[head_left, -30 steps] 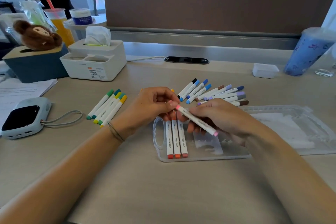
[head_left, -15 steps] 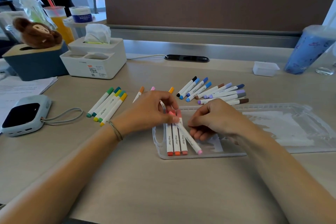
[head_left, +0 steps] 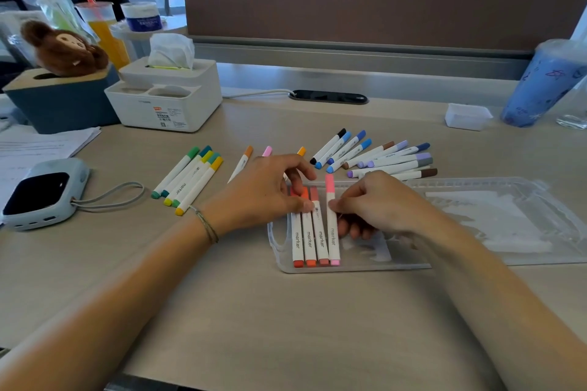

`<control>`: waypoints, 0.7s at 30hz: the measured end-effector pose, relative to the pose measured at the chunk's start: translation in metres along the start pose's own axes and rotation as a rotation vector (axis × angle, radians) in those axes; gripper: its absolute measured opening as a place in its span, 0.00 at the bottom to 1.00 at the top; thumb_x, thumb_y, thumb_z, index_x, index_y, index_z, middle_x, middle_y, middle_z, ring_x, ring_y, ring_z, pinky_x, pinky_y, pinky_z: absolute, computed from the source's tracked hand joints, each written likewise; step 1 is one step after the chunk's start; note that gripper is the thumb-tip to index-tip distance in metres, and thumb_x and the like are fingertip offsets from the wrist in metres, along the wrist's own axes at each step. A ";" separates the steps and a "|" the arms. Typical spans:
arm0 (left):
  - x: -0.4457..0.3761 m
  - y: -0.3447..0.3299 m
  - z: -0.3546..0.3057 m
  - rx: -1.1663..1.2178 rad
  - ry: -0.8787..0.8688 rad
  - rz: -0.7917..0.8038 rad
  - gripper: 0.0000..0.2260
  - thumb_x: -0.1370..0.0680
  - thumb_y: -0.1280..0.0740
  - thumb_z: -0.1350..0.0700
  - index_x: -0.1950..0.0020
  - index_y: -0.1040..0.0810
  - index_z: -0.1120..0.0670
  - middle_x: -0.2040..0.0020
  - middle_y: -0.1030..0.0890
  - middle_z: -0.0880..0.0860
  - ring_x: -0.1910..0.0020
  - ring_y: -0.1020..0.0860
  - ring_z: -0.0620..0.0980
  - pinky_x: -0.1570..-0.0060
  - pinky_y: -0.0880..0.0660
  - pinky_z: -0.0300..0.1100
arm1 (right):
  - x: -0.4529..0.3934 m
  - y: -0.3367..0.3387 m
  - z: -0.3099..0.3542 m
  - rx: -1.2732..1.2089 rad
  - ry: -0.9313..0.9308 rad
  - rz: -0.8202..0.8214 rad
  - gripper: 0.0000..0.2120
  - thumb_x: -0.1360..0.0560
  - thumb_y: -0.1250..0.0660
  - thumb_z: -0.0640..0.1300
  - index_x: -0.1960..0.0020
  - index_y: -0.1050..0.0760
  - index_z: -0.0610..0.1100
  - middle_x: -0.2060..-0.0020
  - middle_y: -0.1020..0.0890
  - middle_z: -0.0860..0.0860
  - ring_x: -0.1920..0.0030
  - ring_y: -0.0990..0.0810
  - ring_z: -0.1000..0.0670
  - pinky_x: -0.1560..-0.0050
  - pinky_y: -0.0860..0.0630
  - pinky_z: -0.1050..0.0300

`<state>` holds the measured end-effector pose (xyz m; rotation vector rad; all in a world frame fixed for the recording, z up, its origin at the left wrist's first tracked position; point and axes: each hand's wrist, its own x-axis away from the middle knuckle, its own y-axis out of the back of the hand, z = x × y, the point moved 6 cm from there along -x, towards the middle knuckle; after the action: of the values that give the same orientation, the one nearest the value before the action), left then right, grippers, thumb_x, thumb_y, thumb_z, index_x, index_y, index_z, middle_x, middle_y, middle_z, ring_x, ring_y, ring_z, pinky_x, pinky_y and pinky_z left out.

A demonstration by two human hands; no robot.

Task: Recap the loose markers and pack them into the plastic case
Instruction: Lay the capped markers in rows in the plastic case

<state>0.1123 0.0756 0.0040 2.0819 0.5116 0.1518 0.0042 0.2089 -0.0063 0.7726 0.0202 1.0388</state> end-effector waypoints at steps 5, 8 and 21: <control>0.001 -0.007 -0.004 -0.070 -0.038 0.082 0.23 0.31 0.25 0.37 0.38 0.24 0.38 0.48 0.24 0.39 0.52 0.26 0.35 0.57 0.30 0.29 | -0.003 -0.004 -0.002 0.053 0.003 -0.081 0.09 0.22 0.28 0.43 0.59 0.17 0.40 0.69 0.14 0.47 0.74 0.20 0.55 0.70 0.24 0.62; 0.001 -0.012 -0.006 -0.164 -0.056 0.119 0.29 0.32 0.26 0.34 0.34 0.25 0.40 0.43 0.26 0.41 0.45 0.28 0.40 0.46 0.27 0.36 | -0.003 -0.004 0.001 0.153 0.022 -0.076 0.09 0.25 0.24 0.48 0.60 0.16 0.43 0.68 0.14 0.50 0.73 0.20 0.57 0.69 0.25 0.63; -0.004 0.014 0.008 -0.025 -0.002 -0.016 0.08 0.25 0.27 0.46 0.48 0.20 0.45 0.53 0.20 0.41 0.57 0.22 0.39 0.63 0.30 0.27 | -0.001 -0.003 0.008 0.306 0.132 -0.142 0.12 0.22 0.28 0.49 0.63 0.20 0.48 0.68 0.20 0.53 0.66 0.24 0.57 0.65 0.32 0.64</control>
<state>0.1149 0.0615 0.0114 2.0525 0.5231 0.1460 0.0090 0.2032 -0.0028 0.9635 0.3492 0.9611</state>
